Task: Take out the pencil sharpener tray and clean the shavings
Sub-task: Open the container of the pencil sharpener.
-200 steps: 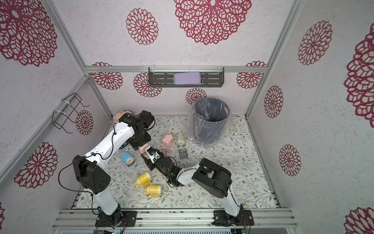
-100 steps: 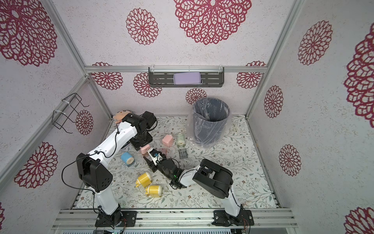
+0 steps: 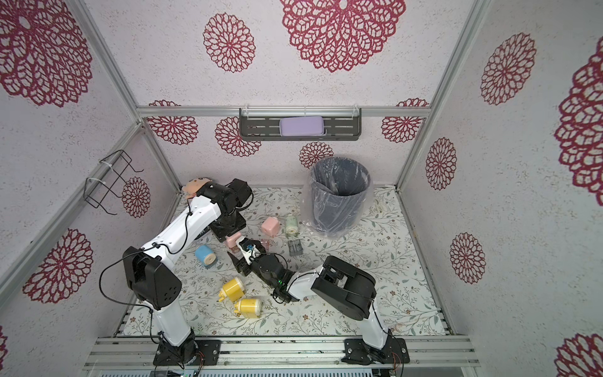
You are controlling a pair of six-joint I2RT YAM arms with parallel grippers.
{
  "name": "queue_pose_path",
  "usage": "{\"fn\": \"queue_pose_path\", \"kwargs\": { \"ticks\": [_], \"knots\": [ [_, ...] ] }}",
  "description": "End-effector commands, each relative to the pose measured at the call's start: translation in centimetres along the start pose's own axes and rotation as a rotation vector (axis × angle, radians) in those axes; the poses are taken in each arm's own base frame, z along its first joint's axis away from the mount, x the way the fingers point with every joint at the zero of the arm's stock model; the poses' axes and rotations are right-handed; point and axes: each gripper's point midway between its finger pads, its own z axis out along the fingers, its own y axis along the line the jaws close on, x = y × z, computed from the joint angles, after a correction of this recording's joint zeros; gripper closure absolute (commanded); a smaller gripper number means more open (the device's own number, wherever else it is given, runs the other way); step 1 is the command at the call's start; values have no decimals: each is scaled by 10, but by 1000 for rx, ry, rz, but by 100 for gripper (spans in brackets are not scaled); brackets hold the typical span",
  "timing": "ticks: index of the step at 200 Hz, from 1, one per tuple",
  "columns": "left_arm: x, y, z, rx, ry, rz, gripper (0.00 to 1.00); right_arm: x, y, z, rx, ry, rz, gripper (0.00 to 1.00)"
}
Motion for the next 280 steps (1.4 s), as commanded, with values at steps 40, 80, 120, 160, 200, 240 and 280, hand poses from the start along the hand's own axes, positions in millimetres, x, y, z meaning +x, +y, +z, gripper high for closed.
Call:
{"fn": "queue_pose_path", "kwargs": {
  "ticks": [40, 80, 120, 160, 200, 240, 280],
  "knots": [
    [-5, 0, -4, 14, -17, -5, 100, -15, -2, 8, 25, -19, 1, 30],
    [-5, -1, -3, 13, -15, -4, 100, -10, -4, 5, 37, -12, 9, 34],
    [-5, 0, -3, 11, -20, -5, 100, -9, -4, 3, 36, -8, 13, 37],
    [-5, 1, -2, 6, -23, -5, 100, -4, -2, 0, 19, 5, 20, 30],
    [-5, 0, -2, 8, -21, -6, 100, -5, -3, -3, 18, 3, 22, 34],
    [-5, 0, -1, 6, -21, -6, 100, -7, -2, -2, 13, -3, 23, 42],
    [-5, 0, 0, 5, -19, -5, 100, -10, 0, -1, 6, -9, 22, 38]
  ]
}}
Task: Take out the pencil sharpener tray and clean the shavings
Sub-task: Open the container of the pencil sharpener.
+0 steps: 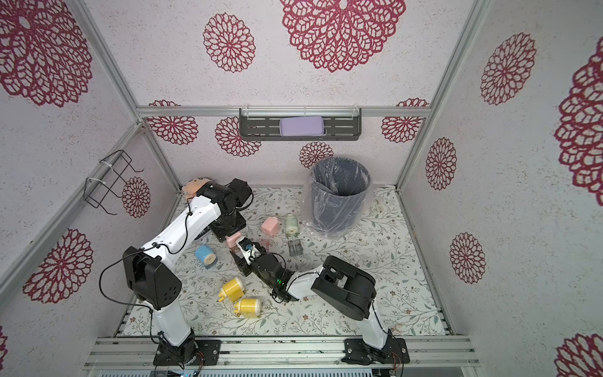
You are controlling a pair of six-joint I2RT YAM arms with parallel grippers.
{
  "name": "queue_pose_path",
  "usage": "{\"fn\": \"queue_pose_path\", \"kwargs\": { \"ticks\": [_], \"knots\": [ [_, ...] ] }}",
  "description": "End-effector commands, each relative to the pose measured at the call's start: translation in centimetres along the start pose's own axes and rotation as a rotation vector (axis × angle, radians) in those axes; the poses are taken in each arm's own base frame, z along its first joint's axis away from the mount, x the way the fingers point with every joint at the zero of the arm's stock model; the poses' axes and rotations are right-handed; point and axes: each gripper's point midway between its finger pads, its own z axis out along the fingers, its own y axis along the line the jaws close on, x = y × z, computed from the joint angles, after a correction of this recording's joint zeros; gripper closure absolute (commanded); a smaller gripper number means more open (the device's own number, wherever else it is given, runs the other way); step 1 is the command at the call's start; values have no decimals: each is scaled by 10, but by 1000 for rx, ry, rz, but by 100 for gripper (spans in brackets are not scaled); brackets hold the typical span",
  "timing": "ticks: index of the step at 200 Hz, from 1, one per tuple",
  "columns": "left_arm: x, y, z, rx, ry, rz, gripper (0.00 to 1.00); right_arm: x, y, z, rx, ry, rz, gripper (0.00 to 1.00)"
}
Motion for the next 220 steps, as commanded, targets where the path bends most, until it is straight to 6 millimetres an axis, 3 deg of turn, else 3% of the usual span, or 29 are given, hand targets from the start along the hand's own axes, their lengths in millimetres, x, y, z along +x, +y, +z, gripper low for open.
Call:
{"fn": "queue_pose_path", "kwargs": {
  "ticks": [1, 27, 71, 139, 220],
  "knots": [
    [-5, 0, 0, 4, -18, -7, 100, -26, 3, -1, -15, -66, 24, 38],
    [-5, -1, 0, 6, -19, -8, 100, -27, 4, -2, -24, -67, 23, 37],
    [-6, -1, 2, 0, -24, 0, 100, -31, 8, -5, -46, -75, 22, 51],
    [-12, -1, 0, 6, -59, 3, 100, -30, 11, -11, -72, -62, -5, 57],
    [-27, -10, 10, 6, -104, 46, 100, -25, 0, -45, -56, -37, 14, 59]
  ]
}}
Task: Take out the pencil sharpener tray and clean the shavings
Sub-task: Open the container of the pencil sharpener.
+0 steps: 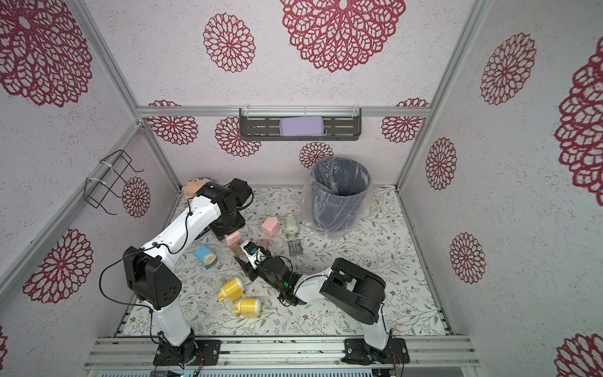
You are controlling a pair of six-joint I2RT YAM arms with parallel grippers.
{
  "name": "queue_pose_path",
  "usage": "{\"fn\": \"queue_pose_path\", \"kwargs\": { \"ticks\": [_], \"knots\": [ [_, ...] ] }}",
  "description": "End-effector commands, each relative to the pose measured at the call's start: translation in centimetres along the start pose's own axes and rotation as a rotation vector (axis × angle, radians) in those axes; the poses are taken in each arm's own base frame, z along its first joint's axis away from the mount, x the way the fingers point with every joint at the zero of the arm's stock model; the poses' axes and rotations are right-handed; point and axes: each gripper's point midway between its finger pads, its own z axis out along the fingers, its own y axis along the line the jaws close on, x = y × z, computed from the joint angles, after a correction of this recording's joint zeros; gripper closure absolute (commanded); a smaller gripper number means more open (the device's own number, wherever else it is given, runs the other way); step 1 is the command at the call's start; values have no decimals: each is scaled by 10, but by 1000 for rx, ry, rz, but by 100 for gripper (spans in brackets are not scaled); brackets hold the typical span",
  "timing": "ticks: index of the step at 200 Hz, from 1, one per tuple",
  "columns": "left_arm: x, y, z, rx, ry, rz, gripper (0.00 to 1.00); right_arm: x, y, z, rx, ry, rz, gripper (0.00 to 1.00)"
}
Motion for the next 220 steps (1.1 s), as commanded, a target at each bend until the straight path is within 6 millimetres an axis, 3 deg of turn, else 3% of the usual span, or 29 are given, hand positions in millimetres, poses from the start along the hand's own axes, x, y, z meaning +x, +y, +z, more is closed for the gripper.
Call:
{"fn": "queue_pose_path", "kwargs": {
  "ticks": [1, 62, 67, 110, 159, 220],
  "knots": [
    [-14, -8, 9, 9, -41, 26, 100, -29, -1, -16, 1, -73, 21, 59],
    [-26, -46, 52, 99, -17, 251, 100, -8, -21, -38, 74, -34, 54, 59],
    [-23, -50, 68, 82, 6, 279, 100, -8, -22, -39, 78, -33, 59, 59],
    [-24, -71, 104, 83, 62, 450, 100, 0, -31, -47, 105, -17, 82, 59],
    [-31, -86, 129, 109, 119, 498, 100, 5, -34, -49, 111, -10, 100, 60],
    [-28, -101, 150, 175, 172, 503, 81, 10, -34, -43, 114, 8, 109, 60]
  ]
}}
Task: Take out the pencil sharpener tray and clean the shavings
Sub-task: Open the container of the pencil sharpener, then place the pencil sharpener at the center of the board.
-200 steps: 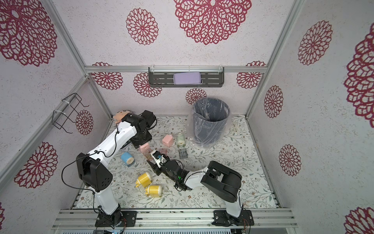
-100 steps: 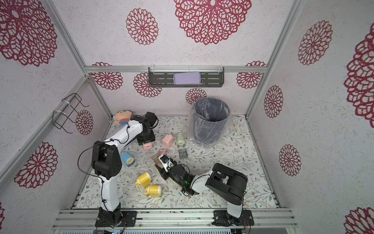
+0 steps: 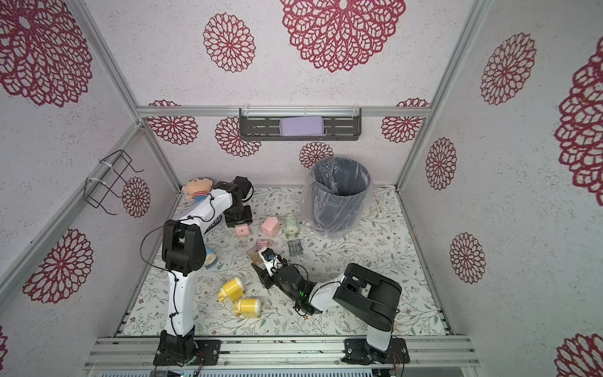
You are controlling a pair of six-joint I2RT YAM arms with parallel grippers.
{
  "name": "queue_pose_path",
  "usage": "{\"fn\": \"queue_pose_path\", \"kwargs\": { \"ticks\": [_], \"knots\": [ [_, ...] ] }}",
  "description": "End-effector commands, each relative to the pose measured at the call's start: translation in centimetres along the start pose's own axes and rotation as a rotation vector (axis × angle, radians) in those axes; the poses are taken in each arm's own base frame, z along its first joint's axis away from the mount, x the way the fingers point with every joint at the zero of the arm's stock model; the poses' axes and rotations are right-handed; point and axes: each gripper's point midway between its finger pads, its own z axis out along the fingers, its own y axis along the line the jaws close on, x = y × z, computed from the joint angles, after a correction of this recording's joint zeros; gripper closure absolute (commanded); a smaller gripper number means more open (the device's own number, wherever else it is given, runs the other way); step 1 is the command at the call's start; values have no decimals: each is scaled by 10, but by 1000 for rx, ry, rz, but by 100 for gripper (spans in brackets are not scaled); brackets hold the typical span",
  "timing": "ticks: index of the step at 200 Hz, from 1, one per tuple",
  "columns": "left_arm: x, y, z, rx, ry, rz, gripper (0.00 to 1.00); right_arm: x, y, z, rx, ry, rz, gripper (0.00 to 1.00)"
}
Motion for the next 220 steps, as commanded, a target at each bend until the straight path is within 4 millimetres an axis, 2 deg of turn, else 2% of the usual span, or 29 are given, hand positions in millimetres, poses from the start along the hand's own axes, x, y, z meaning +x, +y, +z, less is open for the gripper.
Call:
{"fn": "queue_pose_path", "kwargs": {
  "ticks": [1, 22, 48, 81, 108, 136, 159, 166, 182, 191, 195, 220],
  "knots": [
    [-5, -9, 11, 40, 11, 27, 81, -23, -4, 1, 20, -63, 44, 60],
    [-6, -9, 19, 33, 21, 33, 80, -20, -3, 4, 18, -54, 48, 60],
    [-6, -8, 24, 23, 25, 36, 72, -16, -3, 8, 19, -40, 49, 60],
    [-3, -11, 23, 42, 36, 27, 56, -13, -5, 11, 27, -26, 52, 60],
    [-1, -10, 11, 63, 20, 15, 43, -11, -11, 12, 39, -11, 76, 61],
    [-1, -10, -13, 98, -19, -3, 24, -15, -19, 11, 50, -5, 98, 61],
    [-1, -12, -40, 143, -69, -13, 11, -20, -25, 7, 57, -9, 109, 62],
    [-1, -11, -50, 151, -93, -20, 4, -22, -28, 6, 61, -11, 110, 62],
    [3, -9, -68, 176, -136, -29, 0, -26, -31, 0, 66, -9, 110, 62],
    [6, -9, -79, 194, -163, -36, 3, -28, -34, -4, 70, -7, 110, 62],
    [7, -8, -96, 221, -198, -40, 3, -29, -35, -5, 71, -6, 110, 62],
    [20, -11, -127, 308, -284, -56, 3, -37, -42, -19, 80, -1, 105, 62]
  ]
}}
